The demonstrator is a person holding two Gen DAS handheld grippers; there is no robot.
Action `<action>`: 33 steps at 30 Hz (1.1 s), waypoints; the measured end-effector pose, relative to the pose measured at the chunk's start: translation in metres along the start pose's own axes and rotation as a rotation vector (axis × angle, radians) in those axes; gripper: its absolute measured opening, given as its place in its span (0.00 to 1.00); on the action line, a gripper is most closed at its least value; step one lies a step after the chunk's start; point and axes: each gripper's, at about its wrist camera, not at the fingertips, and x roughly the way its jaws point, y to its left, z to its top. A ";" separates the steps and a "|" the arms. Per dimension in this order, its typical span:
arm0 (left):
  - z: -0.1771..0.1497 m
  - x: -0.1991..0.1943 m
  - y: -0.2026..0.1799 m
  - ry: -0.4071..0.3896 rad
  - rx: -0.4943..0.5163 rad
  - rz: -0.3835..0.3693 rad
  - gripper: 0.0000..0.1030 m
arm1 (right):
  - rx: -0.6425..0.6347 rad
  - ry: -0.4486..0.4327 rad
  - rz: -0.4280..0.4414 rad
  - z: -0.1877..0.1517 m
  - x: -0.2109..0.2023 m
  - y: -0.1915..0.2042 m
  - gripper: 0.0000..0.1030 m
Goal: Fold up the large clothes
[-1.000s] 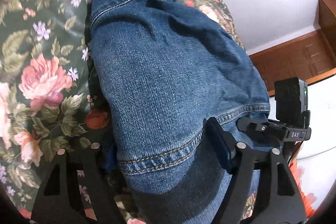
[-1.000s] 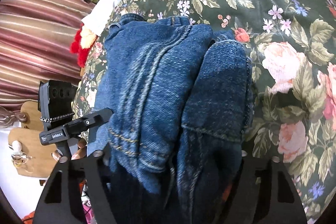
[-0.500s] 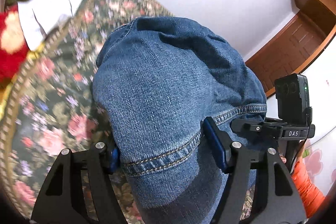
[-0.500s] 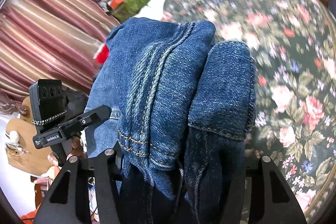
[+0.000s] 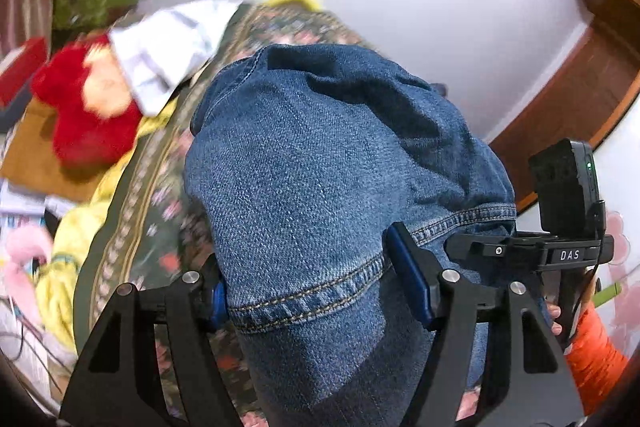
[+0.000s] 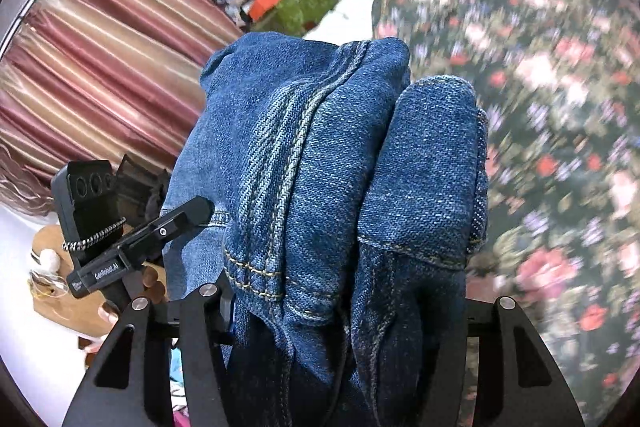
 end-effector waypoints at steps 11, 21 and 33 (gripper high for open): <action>-0.059 0.088 0.062 0.126 -0.075 0.063 0.65 | 0.105 0.199 -0.058 -0.030 0.124 -0.064 0.54; -0.084 0.066 0.041 0.036 0.031 0.171 0.70 | -0.034 0.253 -0.112 -0.030 0.117 -0.061 0.59; -0.121 0.043 0.024 0.063 0.140 0.328 0.78 | -0.175 0.174 -0.356 -0.066 0.057 -0.063 0.92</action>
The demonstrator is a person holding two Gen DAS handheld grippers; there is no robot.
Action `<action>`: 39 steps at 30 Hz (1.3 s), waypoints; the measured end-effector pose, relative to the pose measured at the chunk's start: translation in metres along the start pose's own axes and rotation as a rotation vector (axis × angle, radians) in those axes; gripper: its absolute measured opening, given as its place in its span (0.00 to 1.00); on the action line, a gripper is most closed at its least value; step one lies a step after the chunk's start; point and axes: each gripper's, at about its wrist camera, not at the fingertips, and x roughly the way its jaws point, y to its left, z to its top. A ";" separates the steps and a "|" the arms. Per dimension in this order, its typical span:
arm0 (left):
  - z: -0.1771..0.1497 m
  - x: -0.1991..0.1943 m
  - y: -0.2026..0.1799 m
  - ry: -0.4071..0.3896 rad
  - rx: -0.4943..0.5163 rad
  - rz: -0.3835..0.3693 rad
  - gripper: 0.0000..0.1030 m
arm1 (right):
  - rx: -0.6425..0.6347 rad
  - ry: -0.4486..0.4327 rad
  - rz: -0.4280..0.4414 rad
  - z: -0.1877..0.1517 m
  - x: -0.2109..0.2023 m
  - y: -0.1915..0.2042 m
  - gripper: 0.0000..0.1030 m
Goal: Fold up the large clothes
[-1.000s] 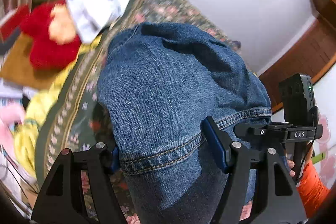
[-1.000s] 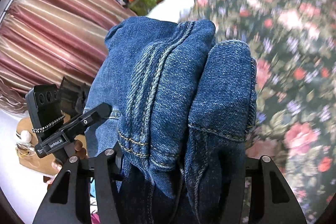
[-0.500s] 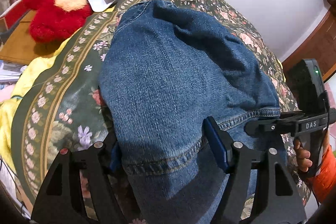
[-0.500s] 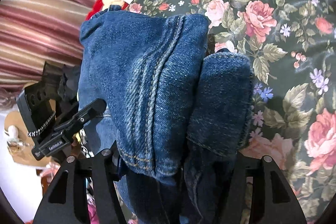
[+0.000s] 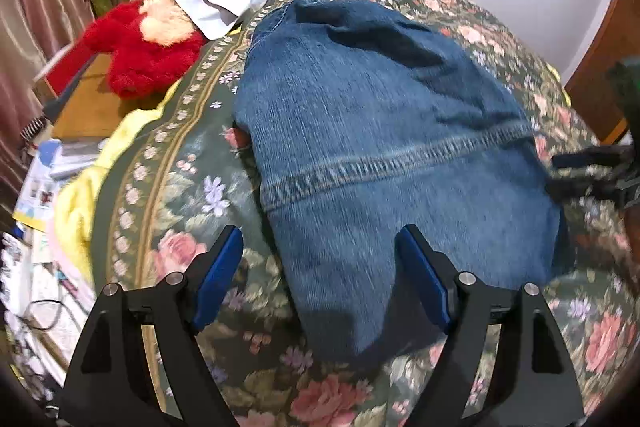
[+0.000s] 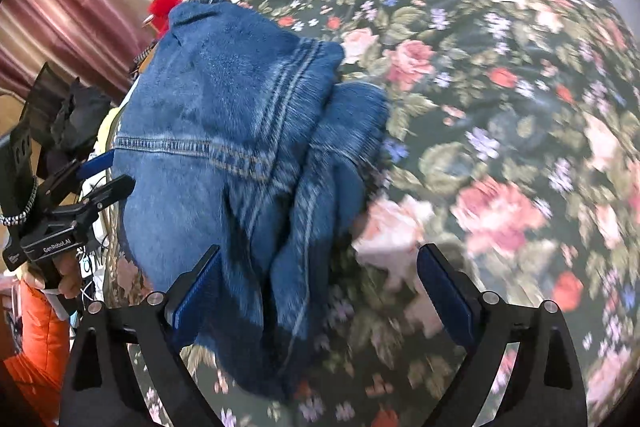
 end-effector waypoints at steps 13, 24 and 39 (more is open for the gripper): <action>0.099 0.008 -0.006 -0.086 0.022 0.105 0.78 | 0.014 -0.235 0.016 0.052 -0.033 0.033 0.92; 0.138 0.081 0.011 -0.001 -0.075 0.164 0.80 | 0.044 -0.160 -0.114 0.072 0.033 -0.004 0.92; 0.088 -0.144 -0.039 -0.406 0.025 0.109 0.79 | -0.045 -0.583 -0.149 0.000 -0.154 0.064 0.91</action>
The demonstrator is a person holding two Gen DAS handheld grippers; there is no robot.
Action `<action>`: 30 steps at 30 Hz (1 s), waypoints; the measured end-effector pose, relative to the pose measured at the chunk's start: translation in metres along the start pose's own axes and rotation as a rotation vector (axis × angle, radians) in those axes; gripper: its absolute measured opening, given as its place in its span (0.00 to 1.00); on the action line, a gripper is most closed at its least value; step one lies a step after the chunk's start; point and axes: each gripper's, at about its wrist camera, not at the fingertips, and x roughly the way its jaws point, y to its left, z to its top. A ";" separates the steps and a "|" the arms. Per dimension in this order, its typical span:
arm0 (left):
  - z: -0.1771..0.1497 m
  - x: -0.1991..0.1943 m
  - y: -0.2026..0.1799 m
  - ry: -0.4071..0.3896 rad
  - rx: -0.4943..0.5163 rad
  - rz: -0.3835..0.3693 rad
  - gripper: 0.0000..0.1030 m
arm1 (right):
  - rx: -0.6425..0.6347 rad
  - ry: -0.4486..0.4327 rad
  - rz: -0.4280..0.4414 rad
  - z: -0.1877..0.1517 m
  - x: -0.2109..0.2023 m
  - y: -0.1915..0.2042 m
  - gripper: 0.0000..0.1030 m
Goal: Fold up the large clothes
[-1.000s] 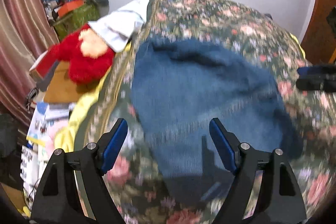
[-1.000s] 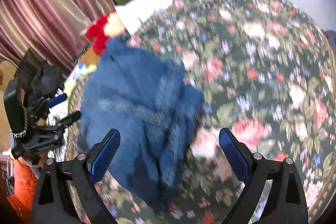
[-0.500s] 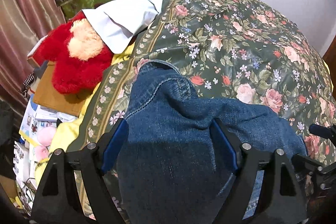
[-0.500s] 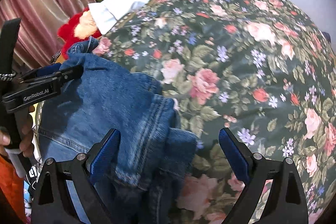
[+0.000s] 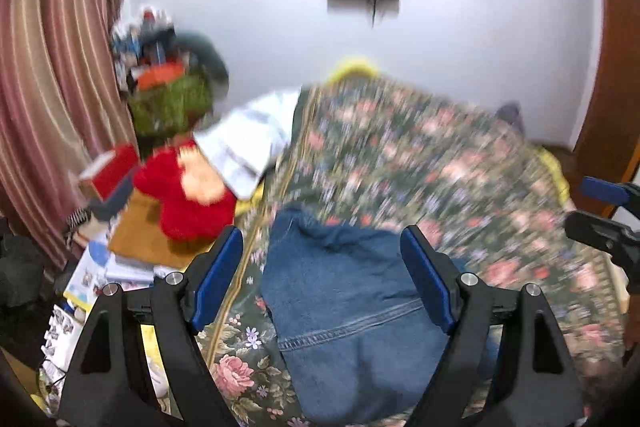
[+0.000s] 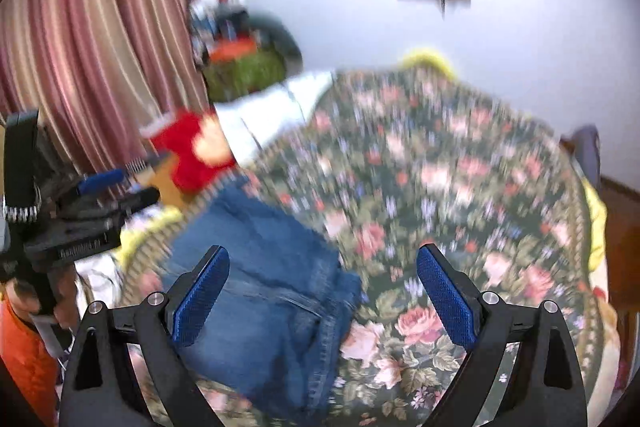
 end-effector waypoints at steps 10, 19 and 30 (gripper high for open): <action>-0.012 -0.157 -0.012 -0.286 -0.075 -0.036 0.79 | -0.029 -0.363 0.058 -0.001 -0.166 0.056 0.91; -0.043 -0.211 -0.025 -0.373 -0.091 -0.003 0.89 | -0.052 -0.439 0.014 -0.047 -0.221 0.092 0.96; -0.056 -0.219 -0.031 -0.371 -0.099 0.001 0.99 | -0.029 -0.405 -0.069 -0.068 -0.233 0.098 1.00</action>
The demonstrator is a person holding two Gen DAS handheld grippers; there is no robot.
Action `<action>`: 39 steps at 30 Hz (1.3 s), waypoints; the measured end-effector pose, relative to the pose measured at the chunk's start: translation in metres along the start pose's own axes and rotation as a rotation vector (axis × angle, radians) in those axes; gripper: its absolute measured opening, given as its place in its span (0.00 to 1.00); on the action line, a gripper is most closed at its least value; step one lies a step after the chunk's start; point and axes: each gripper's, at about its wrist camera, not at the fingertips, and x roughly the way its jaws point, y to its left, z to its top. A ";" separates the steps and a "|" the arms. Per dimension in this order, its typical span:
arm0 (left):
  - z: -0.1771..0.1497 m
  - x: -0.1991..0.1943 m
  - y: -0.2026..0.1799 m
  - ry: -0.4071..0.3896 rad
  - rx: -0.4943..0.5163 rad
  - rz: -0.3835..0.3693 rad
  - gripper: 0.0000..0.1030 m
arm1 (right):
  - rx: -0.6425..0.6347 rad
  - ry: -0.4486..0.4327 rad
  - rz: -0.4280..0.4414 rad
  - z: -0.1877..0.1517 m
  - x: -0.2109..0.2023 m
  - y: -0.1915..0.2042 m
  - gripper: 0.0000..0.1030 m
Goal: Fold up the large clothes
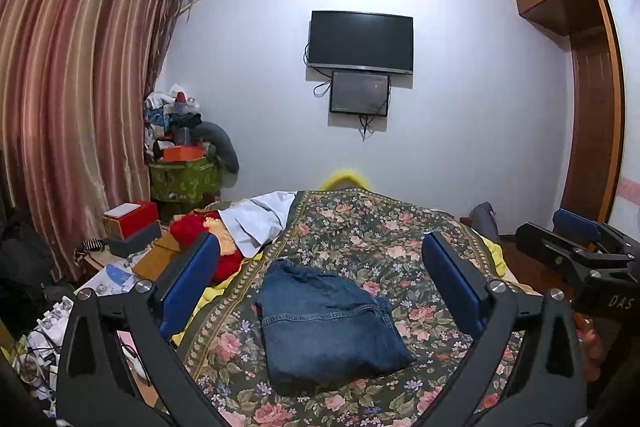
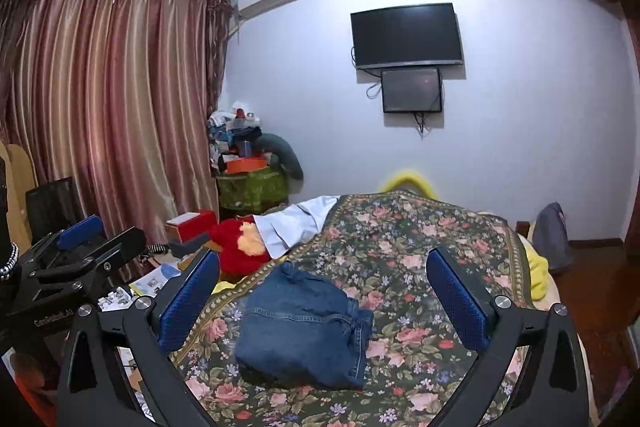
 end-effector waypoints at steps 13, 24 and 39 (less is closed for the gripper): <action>-0.004 0.001 -0.001 0.017 -0.010 0.003 0.99 | 0.013 0.019 0.001 -0.001 0.003 -0.003 1.00; -0.007 0.004 0.001 0.025 -0.010 -0.002 0.99 | 0.014 0.021 0.007 -0.002 0.004 -0.004 1.00; -0.008 0.008 0.001 0.030 -0.016 -0.012 0.99 | 0.023 0.022 0.015 -0.003 0.008 -0.004 1.00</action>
